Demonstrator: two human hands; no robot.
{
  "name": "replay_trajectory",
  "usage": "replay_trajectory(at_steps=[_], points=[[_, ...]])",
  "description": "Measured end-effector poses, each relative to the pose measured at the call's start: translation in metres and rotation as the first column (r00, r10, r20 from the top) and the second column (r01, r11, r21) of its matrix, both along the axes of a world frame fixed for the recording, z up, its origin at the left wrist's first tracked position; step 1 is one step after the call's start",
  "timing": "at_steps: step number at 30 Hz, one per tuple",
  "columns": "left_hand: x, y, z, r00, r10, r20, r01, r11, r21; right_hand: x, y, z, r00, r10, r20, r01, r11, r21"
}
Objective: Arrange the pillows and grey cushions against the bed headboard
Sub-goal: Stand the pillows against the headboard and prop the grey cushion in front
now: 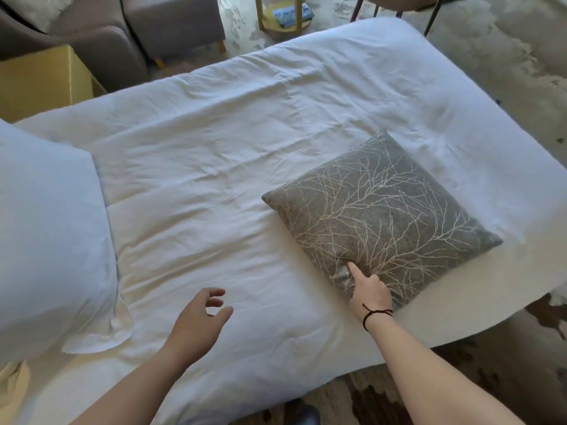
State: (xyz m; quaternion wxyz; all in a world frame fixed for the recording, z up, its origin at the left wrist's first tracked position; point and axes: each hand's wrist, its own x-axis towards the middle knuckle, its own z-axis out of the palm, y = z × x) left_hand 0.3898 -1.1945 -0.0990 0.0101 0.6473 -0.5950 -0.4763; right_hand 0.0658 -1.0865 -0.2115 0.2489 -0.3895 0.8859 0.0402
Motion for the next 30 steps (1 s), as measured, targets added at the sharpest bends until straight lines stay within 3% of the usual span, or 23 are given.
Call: replay_trajectory(at_steps=[4, 8, 10, 13, 15, 17, 18, 19, 21, 24, 26, 27, 28, 30], points=[[0.004, -0.007, 0.010, 0.999, 0.014, -0.042, -0.014, 1.000, 0.000, 0.014, -0.032, 0.045, 0.965, -0.135, 0.223, 0.155, 0.985, -0.074], [0.002, -0.017, 0.040, 0.986, 0.068, -0.153, -0.065, 0.998, 0.025, 0.069, -0.085, 0.110, 0.811, -0.155, 0.564, 0.347, 0.904, -0.249], [-0.002, -0.028, 0.065, 0.962, 0.142, -0.234, -0.127, 0.989, 0.076, 0.106, -0.113, 0.146, 0.657, -0.113, 0.745, 0.466, 0.838, -0.283], [0.001, -0.054, 0.114, 0.917, 0.194, -0.347, -0.174, 0.981, 0.088, 0.170, -0.139, 0.204, 0.217, 0.029, 0.976, 0.647, 0.744, -0.166], [0.014, -0.072, 0.149, 0.905, 0.159, -0.395, -0.184, 0.983, -0.026, 0.208, -0.145, 0.235, -0.027, 0.149, 0.989, 0.694, 0.715, -0.089], [0.040, -0.086, 0.180, 0.906, 0.104, -0.411, -0.160, 0.982, -0.102, 0.238, -0.147, 0.257, -0.153, 0.222, 0.963, 0.677, 0.734, -0.062], [0.055, -0.091, 0.192, 0.908, 0.072, -0.413, -0.125, 0.987, -0.101, 0.249, -0.147, 0.263, -0.174, 0.225, 0.959, 0.648, 0.759, -0.061], [0.070, -0.093, 0.200, 0.913, 0.054, -0.405, -0.095, 0.992, -0.082, 0.256, -0.145, 0.266, -0.159, 0.209, 0.965, 0.601, 0.796, -0.073], [0.098, -0.091, 0.206, 0.938, 0.098, -0.331, -0.107, 0.994, -0.009, 0.261, -0.140, 0.266, -0.015, 0.163, 0.987, 0.441, 0.886, -0.140], [0.127, -0.074, 0.196, 0.966, 0.142, -0.217, -0.128, 0.989, 0.076, 0.249, -0.143, 0.259, 0.376, 0.278, 0.884, 0.041, 0.948, -0.316], [0.134, -0.063, 0.190, 0.979, 0.116, -0.168, -0.113, 0.993, 0.025, 0.232, -0.160, 0.257, 0.611, 0.522, 0.595, -0.266, 0.843, -0.467], [0.135, -0.059, 0.189, 0.986, 0.099, -0.135, -0.102, 0.995, -0.014, 0.224, -0.172, 0.257, 0.650, 0.645, 0.402, -0.420, 0.746, -0.517], [0.135, -0.056, 0.189, 0.992, 0.074, -0.107, -0.078, 0.996, -0.039, 0.216, -0.186, 0.257, 0.629, 0.739, 0.241, -0.551, 0.642, -0.534], [0.132, -0.054, 0.191, 0.999, -0.018, -0.048, 0.016, 0.999, -0.047, 0.204, -0.216, 0.259, 0.488, 0.867, 0.099, -0.740, 0.471, -0.480]])
